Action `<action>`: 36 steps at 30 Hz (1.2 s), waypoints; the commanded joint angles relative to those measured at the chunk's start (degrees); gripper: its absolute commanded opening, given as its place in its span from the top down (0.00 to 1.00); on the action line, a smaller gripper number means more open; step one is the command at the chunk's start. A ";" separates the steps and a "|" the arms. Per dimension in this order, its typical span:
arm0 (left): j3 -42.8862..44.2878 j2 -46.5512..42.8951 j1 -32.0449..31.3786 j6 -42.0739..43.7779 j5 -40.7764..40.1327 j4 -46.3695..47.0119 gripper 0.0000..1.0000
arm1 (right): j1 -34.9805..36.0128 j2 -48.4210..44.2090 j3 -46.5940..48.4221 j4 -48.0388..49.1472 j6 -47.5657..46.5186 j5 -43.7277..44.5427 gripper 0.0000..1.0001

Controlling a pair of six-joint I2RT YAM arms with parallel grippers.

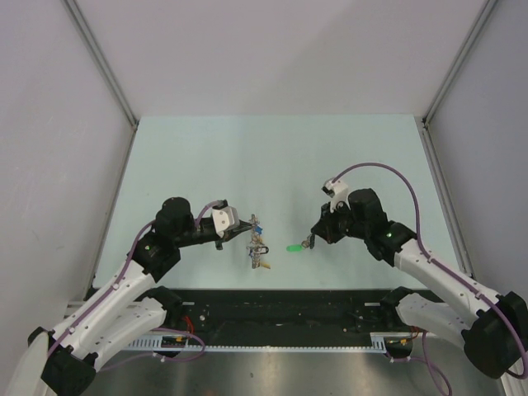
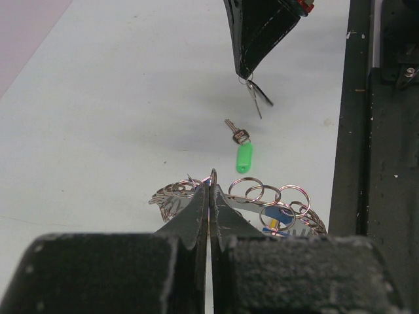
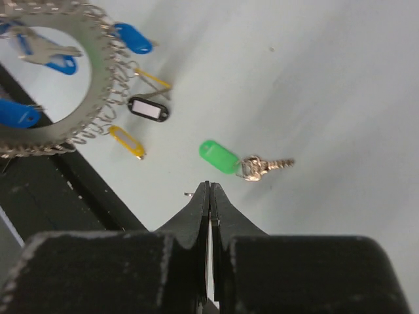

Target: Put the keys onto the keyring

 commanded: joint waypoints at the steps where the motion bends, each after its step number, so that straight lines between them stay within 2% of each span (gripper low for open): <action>1: 0.83 -1.15 0.14 -0.27 0.93 2.71 1.00 | 1.68 -1.51 1.88 9.23 -8.02 -7.74 1.00; 11: 0.66 -1.33 0.06 -2.90 6.64 5.96 1.00 | 3.96 -3.62 1.96 19.61 -10.57 -19.07 1.00; 22: 1.18 2.10 0.06 -7.21 12.62 10.79 1.00 | 4.31 -3.01 4.42 22.34 -15.66 -31.90 1.00; 30: 3.99 6.85 0.06 -7.13 17.45 10.80 1.00 | 8.18 0.33 8.29 20.05 -21.90 -31.74 1.00; 36: 4.08 7.73 0.14 -6.60 18.77 10.63 1.00 | 11.87 2.52 9.87 17.70 -25.33 -27.61 1.00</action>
